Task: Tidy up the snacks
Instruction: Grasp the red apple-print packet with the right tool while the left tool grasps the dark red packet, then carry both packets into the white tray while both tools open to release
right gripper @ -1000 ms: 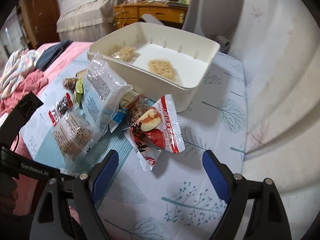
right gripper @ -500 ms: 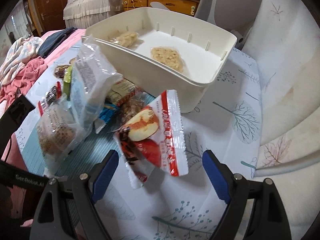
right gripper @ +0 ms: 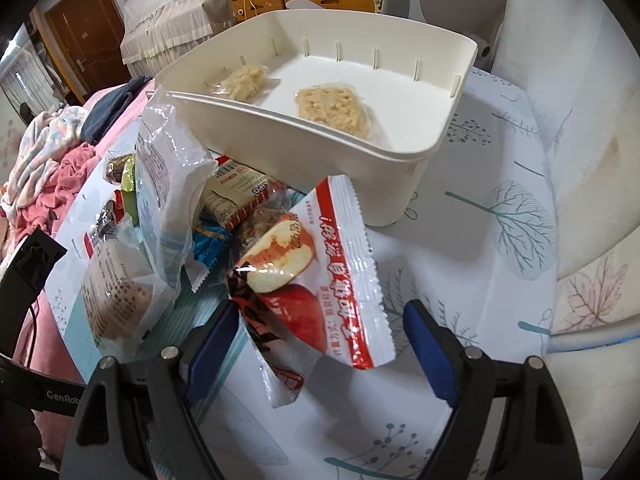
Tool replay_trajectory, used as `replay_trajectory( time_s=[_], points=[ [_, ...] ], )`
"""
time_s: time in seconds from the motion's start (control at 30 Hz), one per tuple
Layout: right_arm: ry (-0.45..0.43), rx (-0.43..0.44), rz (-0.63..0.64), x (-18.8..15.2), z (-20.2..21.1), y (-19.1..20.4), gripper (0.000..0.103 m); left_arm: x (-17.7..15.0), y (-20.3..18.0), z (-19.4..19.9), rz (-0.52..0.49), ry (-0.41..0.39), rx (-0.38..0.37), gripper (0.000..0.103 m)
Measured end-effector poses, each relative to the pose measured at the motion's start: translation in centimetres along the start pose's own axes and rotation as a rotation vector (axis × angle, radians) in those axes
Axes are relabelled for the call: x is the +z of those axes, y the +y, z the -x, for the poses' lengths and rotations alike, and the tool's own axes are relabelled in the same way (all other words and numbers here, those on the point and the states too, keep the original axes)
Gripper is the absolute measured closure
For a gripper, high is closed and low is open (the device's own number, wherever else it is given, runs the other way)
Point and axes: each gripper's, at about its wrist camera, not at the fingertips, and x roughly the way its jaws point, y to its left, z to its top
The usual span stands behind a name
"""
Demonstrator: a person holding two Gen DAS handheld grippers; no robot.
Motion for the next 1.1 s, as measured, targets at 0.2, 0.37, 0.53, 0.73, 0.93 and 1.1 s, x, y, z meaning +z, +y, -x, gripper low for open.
replay_trajectory(
  time_s=[0.2, 0.37, 0.53, 0.73, 0.93, 1.1],
  points=[
    [-0.003, 0.047, 0.012, -0.2, 0.3, 0.8, 0.046, 0.0, 0.6, 0.4, -0.006, -0.002, -0.007, 0.059],
    [0.002, 0.046, 0.005, -0.5, 0.5, 0.7, 0.048, 0.2, 1.7, 1.1, -0.016, 0.002, -0.020, 0.060],
    [0.003, 0.042, -0.011, -1.0, 1.1, 0.5, 0.049, 0.2, 1.5, 1.3, -0.041, -0.003, -0.019, 0.066],
    [-0.020, 0.039, -0.016, -1.5, 2.3, 0.6, 0.050, 0.9, 1.3, 2.4, -0.083, -0.014, -0.002, 0.073],
    [-0.056, 0.054, -0.026, -1.4, 4.1, 1.0, 0.050, 1.0, 1.1, 4.0, -0.120, -0.023, 0.003, 0.075],
    [-0.093, 0.071, -0.021, -0.8, 5.7, 1.9, 0.050, 1.2, 0.6, 6.9, -0.191, -0.039, 0.007, 0.075]
  ],
)
